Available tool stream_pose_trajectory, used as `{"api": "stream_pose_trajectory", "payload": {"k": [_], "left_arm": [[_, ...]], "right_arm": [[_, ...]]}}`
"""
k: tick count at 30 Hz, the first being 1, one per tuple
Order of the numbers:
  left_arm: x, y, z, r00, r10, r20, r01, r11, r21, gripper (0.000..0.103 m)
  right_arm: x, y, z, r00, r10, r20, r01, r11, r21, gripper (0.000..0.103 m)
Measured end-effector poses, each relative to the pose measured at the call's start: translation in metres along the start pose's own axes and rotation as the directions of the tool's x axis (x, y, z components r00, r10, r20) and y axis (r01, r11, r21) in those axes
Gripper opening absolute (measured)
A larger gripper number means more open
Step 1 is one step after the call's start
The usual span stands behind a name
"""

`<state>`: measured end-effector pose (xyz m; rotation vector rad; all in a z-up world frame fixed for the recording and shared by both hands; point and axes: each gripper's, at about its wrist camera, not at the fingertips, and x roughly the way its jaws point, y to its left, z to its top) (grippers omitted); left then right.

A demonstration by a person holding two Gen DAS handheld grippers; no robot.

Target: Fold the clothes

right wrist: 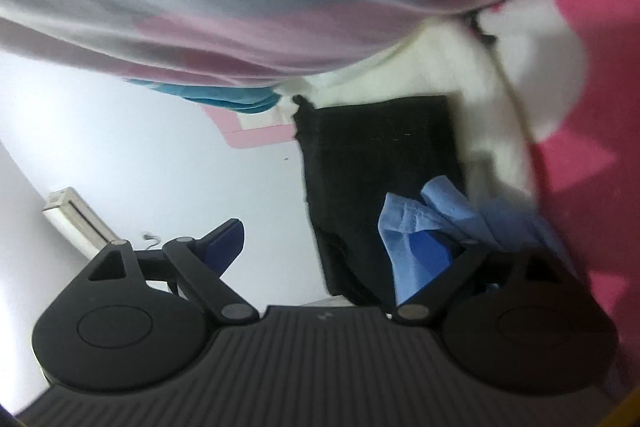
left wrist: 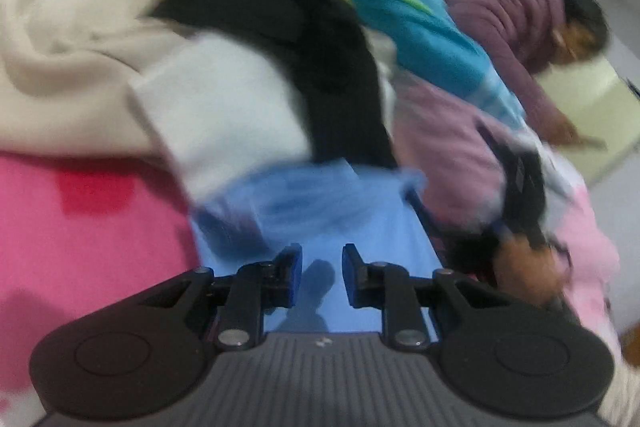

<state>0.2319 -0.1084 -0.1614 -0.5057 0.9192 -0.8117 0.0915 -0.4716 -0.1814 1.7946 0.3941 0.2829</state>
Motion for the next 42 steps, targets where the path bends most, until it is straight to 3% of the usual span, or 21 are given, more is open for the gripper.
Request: {"api": "stream_pose_trajectory", "payload": {"k": [3, 6, 8, 13, 17, 20, 23, 25, 28, 32, 34, 38, 40, 42], "left_arm": [[-0.012, 0.014, 0.016, 0.992, -0.023, 0.121, 0.04, 0.989, -0.142, 0.022], [-0.023, 0.036, 0.022, 0.974, -0.054, 0.218, 0.121, 0.944, -0.307, 0.021], [-0.033, 0.045, 0.022, 0.966, -0.034, 0.255, 0.129, 0.923, -0.363, 0.022], [-0.067, 0.042, 0.011, 0.97, 0.028, 0.24, 0.06, 0.934, -0.353, 0.028], [-0.1, 0.032, -0.007, 0.984, 0.082, 0.156, -0.037, 0.962, -0.272, 0.032], [-0.124, 0.019, -0.029, 0.993, 0.08, 0.085, -0.06, 0.975, -0.214, 0.033], [-0.143, -0.004, -0.055, 0.998, 0.057, 0.017, -0.054, 0.989, -0.141, 0.035], [-0.156, -0.019, -0.079, 0.999, 0.035, -0.039, -0.038, 0.996, -0.082, 0.037], [-0.164, -0.036, -0.116, 0.994, 0.012, -0.106, -0.015, 0.999, -0.03, 0.04], [-0.155, -0.04, -0.149, 0.99, 0.053, -0.128, -0.059, 0.997, -0.043, 0.04], [-0.15, -0.042, -0.158, 0.991, 0.084, -0.104, -0.086, 0.996, -0.014, 0.039], [-0.145, -0.059, -0.174, 0.985, 0.164, -0.058, -0.151, 0.971, 0.183, 0.038], [-0.139, -0.058, -0.178, 0.984, 0.17, -0.057, -0.154, 0.965, 0.214, 0.034], [-0.132, -0.052, -0.179, 0.983, 0.169, -0.067, -0.153, 0.968, 0.197, 0.027]], "right_arm": [[-0.006, 0.0, 0.001, 1.0, -0.003, 0.002, 0.003, 1.0, 0.0, 0.091], [-0.011, 0.004, 0.004, 1.0, -0.014, 0.009, 0.014, 1.0, -0.01, 0.091], [-0.015, 0.005, 0.007, 1.0, -0.027, 0.013, 0.027, 1.0, -0.008, 0.092], [-0.026, 0.011, 0.007, 0.997, -0.076, -0.005, 0.076, 0.997, -0.012, 0.097], [-0.042, 0.016, 0.009, 0.984, -0.177, -0.002, 0.176, 0.984, -0.026, 0.098], [-0.061, 0.032, 0.003, 0.972, -0.237, -0.006, 0.236, 0.969, -0.08, 0.098], [-0.087, 0.064, -0.016, 0.956, -0.283, -0.072, 0.266, 0.945, -0.189, 0.098], [-0.099, 0.093, -0.04, 0.924, -0.358, -0.133, 0.303, 0.9, -0.314, 0.098], [-0.133, 0.125, -0.084, 0.836, -0.518, -0.179, 0.362, 0.767, -0.53, 0.098], [-0.156, 0.1, -0.129, 0.703, -0.703, -0.103, 0.498, 0.591, -0.635, 0.097], [-0.155, 0.078, -0.137, 0.661, -0.749, -0.036, 0.541, 0.509, -0.67, 0.095], [-0.153, 0.054, -0.139, 0.673, -0.738, 0.043, 0.541, 0.452, -0.709, 0.079], [-0.149, 0.047, -0.141, 0.685, -0.724, 0.077, 0.527, 0.421, -0.738, 0.078], [-0.15, 0.042, -0.143, 0.697, -0.714, 0.064, 0.502, 0.422, -0.755, 0.073]]}}
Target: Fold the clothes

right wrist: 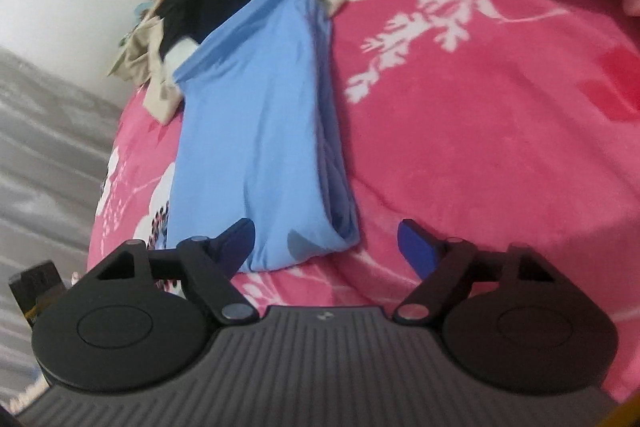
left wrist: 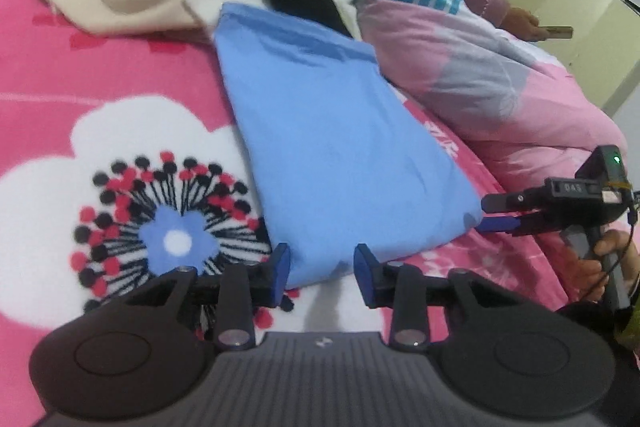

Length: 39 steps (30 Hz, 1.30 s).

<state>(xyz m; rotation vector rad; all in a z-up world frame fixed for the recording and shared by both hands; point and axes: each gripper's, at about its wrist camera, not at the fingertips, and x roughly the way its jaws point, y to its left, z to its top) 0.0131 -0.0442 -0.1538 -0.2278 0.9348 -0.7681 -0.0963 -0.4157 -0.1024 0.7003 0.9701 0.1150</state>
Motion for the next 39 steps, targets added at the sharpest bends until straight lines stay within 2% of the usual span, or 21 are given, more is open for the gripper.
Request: {"api": "stream_pose_trajectory", "payload": {"k": [1, 2, 3, 4, 5, 7, 11, 14, 19, 21, 23, 25, 27, 29, 30, 31, 33, 34, 36, 37, 39], "left_arm": [[0.003, 0.002, -0.001, 1.0, 0.005, -0.002, -0.005, 1.0, -0.003, 0.018], [0.005, 0.004, -0.001, 1.0, 0.013, -0.003, -0.013, 1.0, -0.003, 0.015], [0.005, 0.006, -0.002, 1.0, 0.018, -0.001, -0.018, 1.0, 0.0, 0.009], [0.004, 0.007, -0.001, 1.0, 0.016, 0.001, -0.016, 1.0, 0.0, 0.005], [0.002, 0.008, -0.001, 1.0, 0.012, 0.005, -0.012, 1.0, -0.004, 0.004], [-0.004, 0.01, 0.0, 1.0, 0.0, 0.015, 0.0, 1.0, -0.016, 0.003], [-0.031, 0.016, 0.002, 0.998, -0.055, 0.036, 0.057, 0.997, -0.057, 0.002], [-0.058, 0.019, -0.002, 0.995, -0.094, 0.039, 0.097, 0.992, -0.075, 0.002], [-0.107, 0.011, -0.04, 0.99, -0.131, -0.061, 0.128, 0.991, -0.044, 0.002], [-0.12, 0.01, -0.067, 0.984, -0.121, -0.129, 0.114, 0.991, -0.065, 0.002], [-0.128, 0.009, -0.095, 0.977, -0.098, -0.19, 0.082, 0.993, -0.088, 0.002], [-0.127, 0.01, -0.118, 0.968, -0.01, -0.249, -0.003, 0.998, -0.055, 0.0], [-0.128, 0.014, -0.131, 0.956, 0.068, -0.286, -0.083, 0.996, -0.038, 0.001], [-0.139, 0.017, -0.134, 0.959, 0.089, -0.269, -0.109, 0.992, -0.057, 0.001], [-0.148, 0.015, -0.131, 0.966, 0.1, -0.24, -0.112, 0.993, -0.039, 0.003], [-0.156, 0.011, -0.126, 0.972, 0.113, -0.205, -0.119, 0.993, -0.013, 0.007], [-0.164, 0.003, -0.113, 0.983, 0.123, -0.135, -0.119, 0.992, 0.037, 0.013], [-0.163, -0.001, -0.108, 0.988, 0.114, -0.106, -0.108, 0.992, 0.059, 0.017], [-0.149, -0.013, -0.1, 0.995, 0.073, -0.073, -0.067, 0.995, 0.08, 0.018], [-0.139, -0.018, -0.099, 0.997, 0.036, -0.069, -0.03, 0.996, 0.085, 0.018], [-0.115, -0.022, -0.103, 0.994, -0.049, -0.101, 0.057, 0.996, 0.072, 0.019]], "right_arm": [[0.001, 0.001, -0.002, 1.0, 0.009, -0.003, -0.009, 1.0, -0.018, 0.067], [0.003, 0.001, -0.003, 1.0, 0.013, -0.006, -0.013, 0.999, -0.036, 0.057], [0.005, 0.002, -0.005, 1.0, 0.01, -0.011, -0.011, 0.999, -0.052, 0.05], [0.007, 0.003, -0.006, 1.0, -0.004, -0.016, 0.003, 0.998, -0.068, 0.029], [0.008, 0.004, -0.006, 0.999, -0.031, -0.021, 0.029, 0.996, -0.087, 0.015], [0.006, 0.005, -0.005, 0.999, -0.036, -0.019, 0.034, 0.995, -0.09, 0.009], [-0.005, 0.015, -0.003, 1.0, -0.022, -0.018, 0.02, 0.997, -0.078, 0.007], [-0.016, 0.022, -0.007, 0.998, 0.009, -0.054, -0.012, 0.999, -0.052, 0.007], [-0.041, 0.039, -0.042, 0.985, 0.027, -0.17, -0.034, 0.999, -0.039, 0.007], [-0.051, 0.041, -0.068, 0.969, 0.035, -0.243, -0.036, 0.999, 0.0, 0.007], [-0.056, 0.037, -0.1, 0.944, 0.033, -0.328, -0.016, 0.998, 0.054, 0.007], [-0.054, 0.034, -0.126, 0.922, -0.01, -0.386, 0.037, 0.997, 0.062, 0.007], [-0.047, 0.035, -0.143, 0.897, -0.122, -0.425, 0.132, 0.991, -0.005, 0.006], [-0.047, 0.053, -0.153, 0.875, -0.279, -0.395, 0.219, 0.957, -0.19, 0.01], [-0.048, 0.065, -0.157, 0.866, -0.346, -0.362, 0.252, 0.926, -0.283, 0.01], [-0.054, 0.078, -0.159, 0.866, -0.381, -0.323, 0.265, 0.899, -0.349, 0.01], [-0.071, 0.099, -0.157, 0.902, -0.37, -0.223, 0.26, 0.877, -0.405, 0.01], [-0.078, 0.108, -0.155, 0.921, -0.351, -0.169, 0.257, 0.873, -0.415, 0.01], [-0.081, 0.126, -0.151, 0.955, -0.293, -0.033, 0.244, 0.847, -0.472, 0.01], [-0.076, 0.133, -0.152, 0.962, -0.273, 0.013, 0.241, 0.825, -0.511, 0.01], [-0.049, 0.142, -0.155, 0.959, -0.284, 0.015, 0.241, 0.785, -0.571, 0.011]]}}
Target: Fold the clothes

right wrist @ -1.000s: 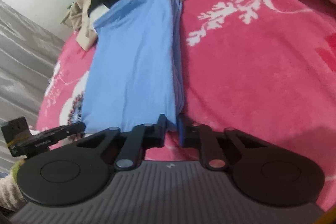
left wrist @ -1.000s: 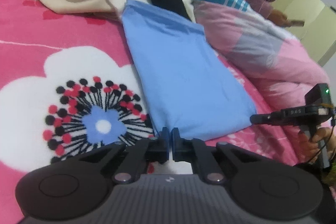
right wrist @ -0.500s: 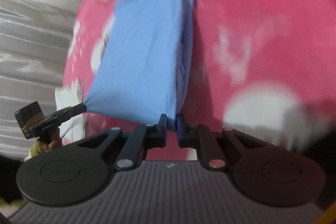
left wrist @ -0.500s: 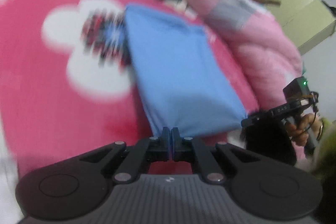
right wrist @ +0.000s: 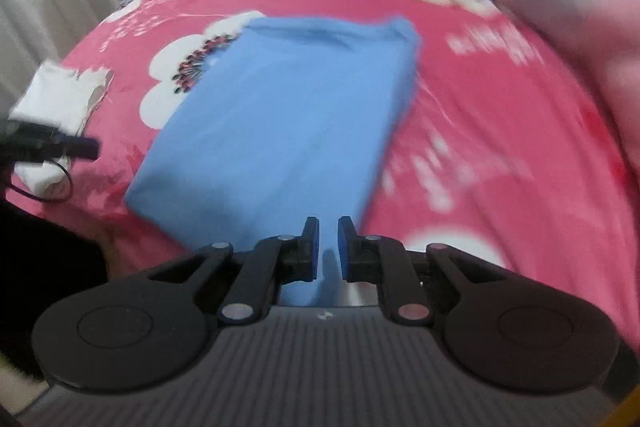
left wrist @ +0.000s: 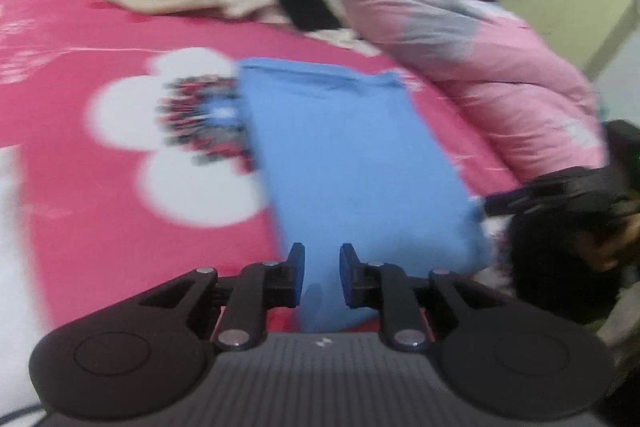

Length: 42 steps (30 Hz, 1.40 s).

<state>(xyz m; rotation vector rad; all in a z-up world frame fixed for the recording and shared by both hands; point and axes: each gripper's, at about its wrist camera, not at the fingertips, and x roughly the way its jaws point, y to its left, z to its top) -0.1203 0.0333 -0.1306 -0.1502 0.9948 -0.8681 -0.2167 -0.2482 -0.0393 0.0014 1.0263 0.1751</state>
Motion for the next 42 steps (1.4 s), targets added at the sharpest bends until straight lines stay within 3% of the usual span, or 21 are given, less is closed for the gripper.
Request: {"api": "stream_pose_trajectory", "payload": {"k": [2, 3, 4, 6, 8, 11, 12, 14, 16, 18, 20, 23, 25, 28, 30, 31, 32, 33, 36, 40, 42], "left_arm": [[0.022, 0.014, -0.012, 0.998, -0.009, -0.07, 0.005, 0.999, -0.05, 0.02], [0.025, 0.024, -0.016, 0.996, 0.007, -0.091, -0.014, 0.997, -0.08, 0.007], [0.023, 0.033, -0.018, 0.995, 0.01, -0.097, -0.022, 0.993, -0.114, 0.003], [0.015, 0.046, -0.019, 0.995, 0.026, -0.094, -0.04, 0.987, -0.154, 0.006], [0.001, 0.043, -0.007, 0.997, 0.048, -0.053, -0.055, 0.99, -0.129, 0.01], [-0.002, 0.035, 0.018, 1.0, 0.015, 0.02, -0.013, 0.997, -0.074, 0.017], [0.0, 0.031, 0.026, 0.999, 0.002, 0.042, 0.0, 0.999, -0.052, 0.019], [0.021, 0.024, 0.031, 0.999, 0.036, 0.012, -0.036, 0.999, -0.006, 0.02], [0.047, 0.018, 0.034, 0.996, 0.087, -0.035, -0.085, 0.995, 0.043, 0.02], [0.056, 0.017, 0.032, 0.984, 0.172, -0.057, -0.166, 0.982, 0.093, 0.005], [0.044, 0.012, 0.044, 0.98, 0.197, -0.03, -0.192, 0.973, 0.132, 0.012], [0.037, 0.007, 0.078, 0.983, 0.177, 0.044, -0.182, 0.967, 0.18, 0.021], [0.056, 0.008, 0.099, 0.984, 0.167, 0.061, -0.176, 0.968, 0.177, 0.022], [0.094, 0.016, 0.113, 0.975, 0.217, 0.053, -0.223, 0.964, 0.147, 0.023], [0.092, 0.033, 0.11, 0.971, 0.238, 0.036, -0.24, 0.967, 0.09, 0.009], [0.088, 0.042, 0.109, 0.971, 0.239, 0.029, -0.24, 0.969, 0.058, 0.01], [0.082, 0.045, 0.11, 0.967, 0.254, 0.034, -0.255, 0.966, 0.047, 0.011], [0.075, 0.046, 0.113, 0.96, 0.277, 0.045, -0.279, 0.959, 0.049, 0.02], [0.074, 0.04, 0.129, 0.972, 0.225, 0.073, -0.23, 0.971, 0.068, 0.021], [0.116, 0.025, 0.147, 0.971, 0.227, 0.075, -0.236, 0.957, 0.168, 0.024], [0.135, 0.035, 0.155, 0.958, 0.275, 0.087, -0.285, 0.947, 0.15, 0.024]], "right_arm": [[0.032, 0.004, 0.0, 0.992, 0.056, -0.112, -0.053, 0.998, 0.029, 0.011], [0.039, -0.002, -0.004, 0.988, 0.059, -0.142, -0.051, 0.997, 0.058, 0.011], [0.045, -0.008, -0.009, 0.984, 0.059, -0.167, -0.045, 0.995, 0.088, 0.01], [0.047, -0.022, -0.013, 0.976, 0.056, -0.21, -0.025, 0.989, 0.149, 0.008], [0.037, -0.033, -0.005, 0.971, 0.022, -0.239, 0.021, 0.984, 0.177, 0.008], [0.025, -0.029, 0.018, 0.988, -0.062, -0.141, 0.076, 0.992, 0.1, 0.013], [0.025, -0.027, 0.028, 0.994, -0.054, -0.094, 0.063, 0.993, 0.101, 0.013], [0.037, -0.026, 0.041, 1.0, -0.019, -0.017, 0.021, 0.994, 0.11, 0.012], [0.06, -0.025, 0.036, 0.999, -0.025, -0.048, 0.029, 0.995, 0.094, 0.009], [0.069, -0.041, 0.025, 0.994, -0.057, -0.095, 0.068, 0.99, 0.121, 0.007], [0.058, -0.058, 0.024, 0.986, -0.115, -0.118, 0.134, 0.977, 0.168, 0.01], [0.035, -0.068, 0.046, 0.98, -0.193, -0.053, 0.197, 0.974, 0.109, 0.012], [0.034, -0.069, 0.066, 0.993, -0.117, 0.016, 0.114, 0.986, 0.124, 0.012], [0.059, -0.052, 0.085, 0.998, 0.003, 0.069, -0.009, 0.996, 0.083, 0.009], [0.083, -0.052, 0.075, 0.999, -0.035, 0.027, 0.034, 0.998, 0.045, 0.008], [0.093, -0.059, 0.067, 0.997, -0.075, -0.002, 0.075, 0.997, 0.029, 0.006], [0.091, -0.07, 0.06, 0.998, -0.056, 0.006, 0.055, 0.996, 0.069, 0.006], [0.085, -0.08, 0.059, 0.999, -0.046, 0.004, 0.045, 0.992, 0.116, 0.006], [0.067, -0.09, 0.068, 0.992, -0.123, 0.027, 0.118, 0.982, 0.146, 0.012], [0.073, -0.079, 0.097, 0.993, -0.024, 0.113, 0.006, 0.988, 0.155, 0.011], [0.099, -0.076, 0.108, 0.991, -0.061, 0.12, 0.047, 0.992, 0.114, 0.009]]}}
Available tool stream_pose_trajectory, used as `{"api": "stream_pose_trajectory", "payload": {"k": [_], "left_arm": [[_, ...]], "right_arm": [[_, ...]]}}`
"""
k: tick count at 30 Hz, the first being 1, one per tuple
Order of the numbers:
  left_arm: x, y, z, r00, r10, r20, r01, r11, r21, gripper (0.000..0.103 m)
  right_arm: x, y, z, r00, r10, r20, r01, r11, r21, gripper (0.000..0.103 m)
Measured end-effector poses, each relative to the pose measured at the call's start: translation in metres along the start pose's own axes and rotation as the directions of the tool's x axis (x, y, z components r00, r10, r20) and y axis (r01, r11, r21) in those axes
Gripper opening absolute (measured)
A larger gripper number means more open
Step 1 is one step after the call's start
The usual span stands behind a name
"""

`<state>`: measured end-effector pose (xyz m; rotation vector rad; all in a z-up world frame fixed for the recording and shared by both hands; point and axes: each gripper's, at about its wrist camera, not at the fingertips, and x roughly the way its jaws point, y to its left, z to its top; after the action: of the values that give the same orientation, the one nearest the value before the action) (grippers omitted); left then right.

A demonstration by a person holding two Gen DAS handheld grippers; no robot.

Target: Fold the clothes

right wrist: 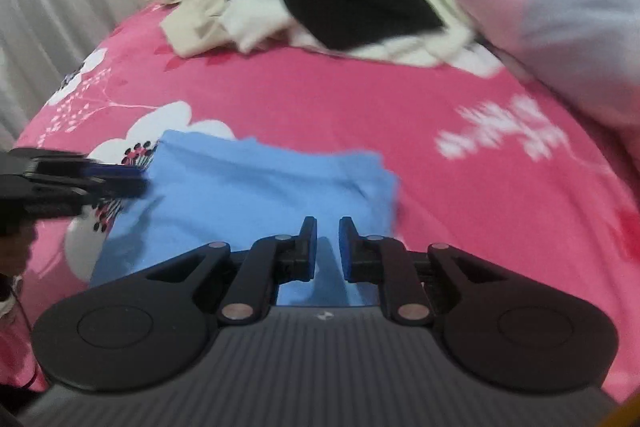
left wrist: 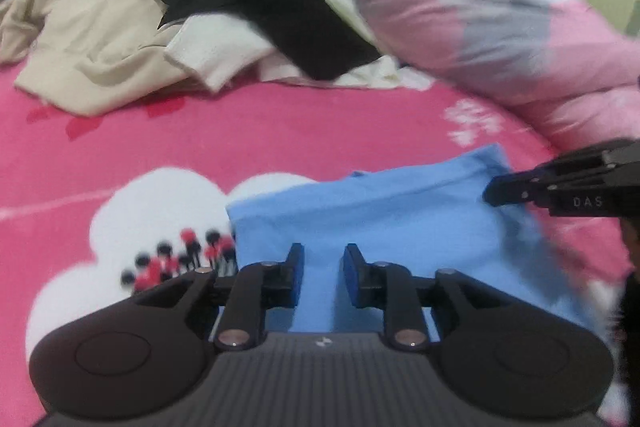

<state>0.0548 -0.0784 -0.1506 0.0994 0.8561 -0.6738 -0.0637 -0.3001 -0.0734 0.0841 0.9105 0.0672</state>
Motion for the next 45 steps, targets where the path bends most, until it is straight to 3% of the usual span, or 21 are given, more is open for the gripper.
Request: {"api": "stream_pose_trajectory", "payload": {"k": [2, 3, 4, 6, 7, 11, 13, 15, 16, 17, 19, 21, 25, 28, 29, 32, 33, 35, 37, 40, 45], "left_arm": [[0.004, 0.018, 0.007, 1.0, 0.004, 0.026, -0.001, 0.995, -0.098, 0.023], [0.0, 0.027, 0.012, 0.999, 0.014, 0.048, -0.006, 0.988, -0.152, 0.018], [-0.007, 0.034, 0.016, 0.997, 0.029, 0.076, -0.015, 0.983, -0.181, 0.024], [-0.024, 0.045, 0.021, 0.991, 0.05, 0.126, -0.023, 0.977, -0.21, 0.026], [-0.03, 0.049, 0.022, 0.99, 0.041, 0.134, -0.01, 0.975, -0.223, 0.026], [-0.031, 0.04, 0.016, 0.994, -0.018, 0.11, 0.036, 0.985, -0.17, 0.03], [-0.012, 0.031, 0.012, 0.999, 0.002, 0.05, 0.005, 0.99, -0.143, 0.03], [0.002, 0.033, 0.008, 0.998, 0.057, 0.015, -0.053, 0.984, -0.171, 0.03], [-0.001, 0.038, 0.007, 0.997, 0.074, 0.022, -0.068, 0.976, -0.206, 0.029], [-0.01, 0.042, 0.005, 0.996, 0.082, 0.045, -0.069, 0.97, -0.233, 0.027], [-0.039, 0.042, -0.002, 0.992, 0.074, 0.1, -0.051, 0.976, -0.212, 0.028], [-0.068, 0.035, -0.012, 0.993, 0.018, 0.113, -0.001, 0.988, -0.156, 0.027], [-0.113, -0.002, -0.048, 0.986, -0.163, 0.034, 0.163, 0.987, 0.006, 0.029], [-0.129, -0.032, -0.087, 0.947, -0.305, -0.096, 0.312, 0.948, 0.068, 0.03], [-0.127, -0.039, -0.099, 0.939, -0.31, -0.15, 0.323, 0.944, 0.072, 0.031], [-0.112, -0.05, -0.131, 0.929, -0.214, -0.303, 0.253, 0.963, 0.097, 0.026], [-0.115, -0.05, -0.136, 0.931, -0.191, -0.312, 0.233, 0.967, 0.101, 0.024], [-0.131, -0.044, -0.133, 0.933, -0.192, -0.303, 0.218, 0.974, 0.056, 0.03], [-0.14, -0.036, -0.123, 0.944, -0.183, -0.275, 0.198, 0.98, 0.026, 0.036], [-0.145, -0.035, -0.102, 0.963, -0.129, -0.236, 0.141, 0.989, 0.034, 0.044], [-0.136, -0.053, -0.068, 0.978, -0.048, -0.205, 0.052, 0.999, 0.012, 0.067]], "right_arm": [[0.03, -0.019, 0.0, 0.999, -0.039, 0.005, 0.038, 0.998, 0.042, 0.006], [0.031, -0.032, 0.001, 0.999, -0.032, 0.04, 0.028, 0.995, 0.091, 0.005], [0.031, -0.044, 0.004, 0.997, -0.025, 0.079, 0.014, 0.99, 0.138, 0.006], [0.015, -0.049, 0.009, 0.982, -0.135, 0.133, 0.117, 0.984, 0.137, 0.012], [0.007, -0.05, 0.009, 0.978, -0.152, 0.143, 0.135, 0.983, 0.122, 0.012], [-0.016, -0.051, 0.002, 0.994, 0.052, 0.093, -0.066, 0.984, 0.164, 0.012], [-0.002, -0.045, -0.002, 0.994, 0.097, 0.046, -0.104, 0.98, 0.171, 0.01], [0.023, -0.044, -0.001, 1.0, 0.014, 0.012, -0.016, 0.985, 0.174, 0.007], [0.032, -0.048, 0.0, 0.999, -0.053, 0.011, 0.05, 0.981, 0.188, 0.011], [0.031, -0.054, 0.003, 0.995, -0.096, 0.031, 0.086, 0.969, 0.233, 0.017], [0.002, -0.058, 0.003, 0.983, -0.116, 0.144, 0.07, 0.953, 0.294, 0.018], [-0.034, -0.047, 0.001, 0.981, -0.093, 0.172, 0.054, 0.974, 0.22, 0.018], [-0.077, -0.02, -0.027, 0.997, 0.078, 0.023, -0.081, 0.983, 0.168, 0.018], [-0.089, 0.003, -0.059, 0.97, 0.204, -0.135, -0.176, 0.964, 0.198, 0.018], [-0.084, 0.012, -0.073, 0.957, 0.216, -0.196, -0.178, 0.964, 0.198, 0.018], [-0.067, 0.039, -0.113, 0.896, 0.235, -0.376, -0.174, 0.966, 0.189, 0.017], [-0.065, 0.045, -0.123, 0.89, 0.188, -0.416, -0.132, 0.978, 0.16, 0.017], [-0.073, 0.048, -0.134, 0.887, 0.164, -0.431, -0.092, 0.979, 0.184, 0.018], [-0.086, 0.045, -0.138, 0.893, 0.138, -0.428, -0.041, 0.973, 0.228, 0.018], [-0.105, 0.048, -0.139, 0.926, 0.072, -0.371, 0.015, 0.974, 0.226, 0.019], [-0.104, 0.055, -0.124, 0.965, 0.066, -0.255, 0.004, 0.964, 0.264, 0.022]]}}
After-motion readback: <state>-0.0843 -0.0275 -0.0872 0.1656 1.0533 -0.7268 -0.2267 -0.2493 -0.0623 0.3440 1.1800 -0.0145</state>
